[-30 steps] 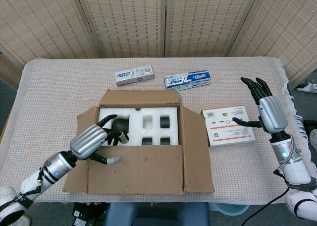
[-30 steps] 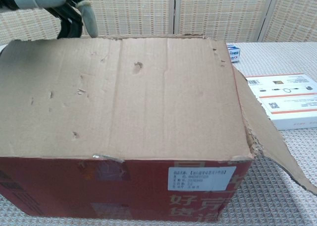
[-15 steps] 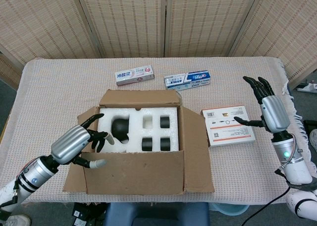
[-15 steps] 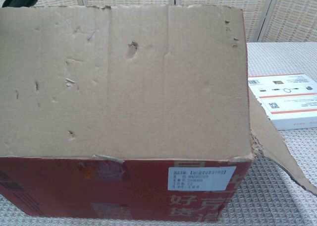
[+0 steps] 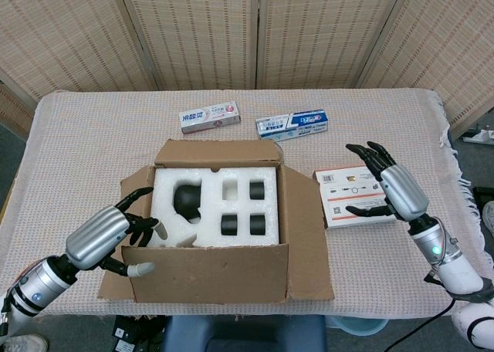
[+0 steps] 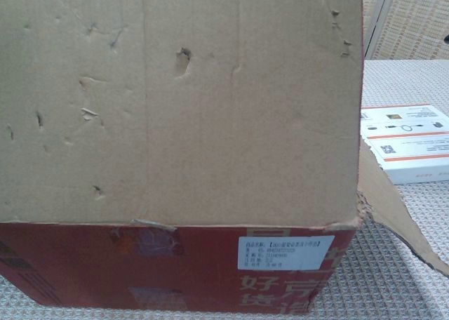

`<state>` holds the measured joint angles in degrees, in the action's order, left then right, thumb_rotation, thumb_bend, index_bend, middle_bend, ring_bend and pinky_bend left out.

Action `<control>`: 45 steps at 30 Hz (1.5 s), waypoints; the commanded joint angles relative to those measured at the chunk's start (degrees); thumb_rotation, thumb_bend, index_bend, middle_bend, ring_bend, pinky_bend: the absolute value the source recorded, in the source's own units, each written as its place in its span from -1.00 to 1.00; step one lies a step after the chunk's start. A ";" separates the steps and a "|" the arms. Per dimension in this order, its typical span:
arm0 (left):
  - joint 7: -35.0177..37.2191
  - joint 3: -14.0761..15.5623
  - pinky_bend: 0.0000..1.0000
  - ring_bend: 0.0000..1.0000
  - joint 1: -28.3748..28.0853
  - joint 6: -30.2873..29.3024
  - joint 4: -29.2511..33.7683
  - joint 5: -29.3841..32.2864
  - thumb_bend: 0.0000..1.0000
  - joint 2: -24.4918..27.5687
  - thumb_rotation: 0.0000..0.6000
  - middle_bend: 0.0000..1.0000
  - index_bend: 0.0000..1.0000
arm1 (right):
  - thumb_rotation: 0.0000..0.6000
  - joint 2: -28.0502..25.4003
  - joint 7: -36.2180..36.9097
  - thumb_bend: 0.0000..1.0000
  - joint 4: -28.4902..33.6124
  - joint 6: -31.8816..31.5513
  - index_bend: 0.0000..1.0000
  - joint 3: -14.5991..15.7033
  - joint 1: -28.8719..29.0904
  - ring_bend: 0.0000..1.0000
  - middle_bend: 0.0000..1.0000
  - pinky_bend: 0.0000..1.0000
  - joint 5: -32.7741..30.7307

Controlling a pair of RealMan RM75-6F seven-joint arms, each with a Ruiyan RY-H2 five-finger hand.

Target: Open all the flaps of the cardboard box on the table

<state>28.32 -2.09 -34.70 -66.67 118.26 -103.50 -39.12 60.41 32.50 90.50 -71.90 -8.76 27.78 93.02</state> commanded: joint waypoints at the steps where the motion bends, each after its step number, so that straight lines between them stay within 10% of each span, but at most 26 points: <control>1: -0.11 0.24 -1.00 0.41 0.32 -0.10 0.31 -0.32 -0.59 0.35 -0.66 0.46 -0.09 | 1.00 0.89 1.48 -0.78 0.65 0.29 -1.00 2.04 1.32 -0.72 -0.72 -0.98 4.08; 26: -1.06 0.37 -1.00 0.42 2.91 -2.15 2.30 -1.86 -0.58 3.10 -0.65 0.47 -0.08 | 1.00 6.15 3.22 -0.78 6.93 3.56 -1.00 8.99 11.89 -0.72 -0.72 -0.98 19.12; 45: -6.91 -4.48 -1.00 0.11 2.97 -1.92 -4.20 10.48 -0.58 -0.94 -0.65 0.16 -0.09 | 1.00 5.44 0.49 -0.78 10.60 2.47 -1.00 12.20 14.22 -0.72 -0.72 -0.98 21.06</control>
<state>22.67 -5.89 -31.61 -69.25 114.92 -94.56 -39.44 65.89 33.07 101.02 -69.36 3.37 42.01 114.01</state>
